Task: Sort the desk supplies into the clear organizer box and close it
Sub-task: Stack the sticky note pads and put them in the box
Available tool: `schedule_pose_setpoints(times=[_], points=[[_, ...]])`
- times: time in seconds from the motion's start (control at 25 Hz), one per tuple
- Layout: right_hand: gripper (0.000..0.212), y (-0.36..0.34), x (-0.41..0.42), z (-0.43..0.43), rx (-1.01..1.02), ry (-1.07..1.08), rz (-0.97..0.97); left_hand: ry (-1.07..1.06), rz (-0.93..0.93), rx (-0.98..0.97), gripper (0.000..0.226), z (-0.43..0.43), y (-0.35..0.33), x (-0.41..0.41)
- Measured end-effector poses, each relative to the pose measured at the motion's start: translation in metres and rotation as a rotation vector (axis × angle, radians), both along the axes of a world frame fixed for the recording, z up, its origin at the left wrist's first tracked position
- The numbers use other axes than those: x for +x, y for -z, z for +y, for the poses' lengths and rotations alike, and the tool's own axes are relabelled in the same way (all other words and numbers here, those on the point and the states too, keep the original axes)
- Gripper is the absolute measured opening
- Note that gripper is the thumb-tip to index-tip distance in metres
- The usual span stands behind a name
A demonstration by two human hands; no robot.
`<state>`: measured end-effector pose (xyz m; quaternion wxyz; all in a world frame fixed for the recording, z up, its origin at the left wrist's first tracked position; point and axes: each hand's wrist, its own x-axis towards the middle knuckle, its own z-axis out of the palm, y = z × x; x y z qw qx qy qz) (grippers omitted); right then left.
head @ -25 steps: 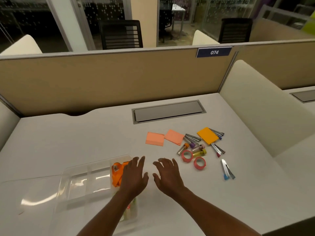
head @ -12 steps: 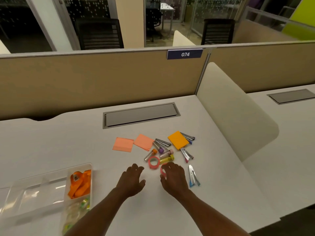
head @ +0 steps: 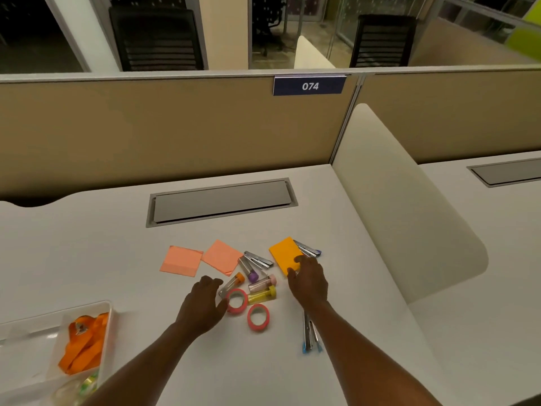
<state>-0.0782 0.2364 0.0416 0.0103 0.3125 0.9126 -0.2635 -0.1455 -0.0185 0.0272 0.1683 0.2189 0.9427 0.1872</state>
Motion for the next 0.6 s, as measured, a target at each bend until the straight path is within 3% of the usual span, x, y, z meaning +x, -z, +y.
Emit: schedule_pose_setpoints(times=[0.36,0.48,0.6], points=[[0.063,0.023,-0.045,0.02,0.101,0.057,-0.193,0.034,0.091,0.021,0.051,0.036,0.017,-0.027],[0.054,0.025,-0.051,0.016,0.111,0.087,-0.173,0.036,0.116,0.027,0.051,0.042,0.021,-0.04],[0.031,0.019,-0.055,0.019,-0.098,0.219,-0.011,0.023,0.128,0.069,0.05,0.051,0.016,-0.051]])
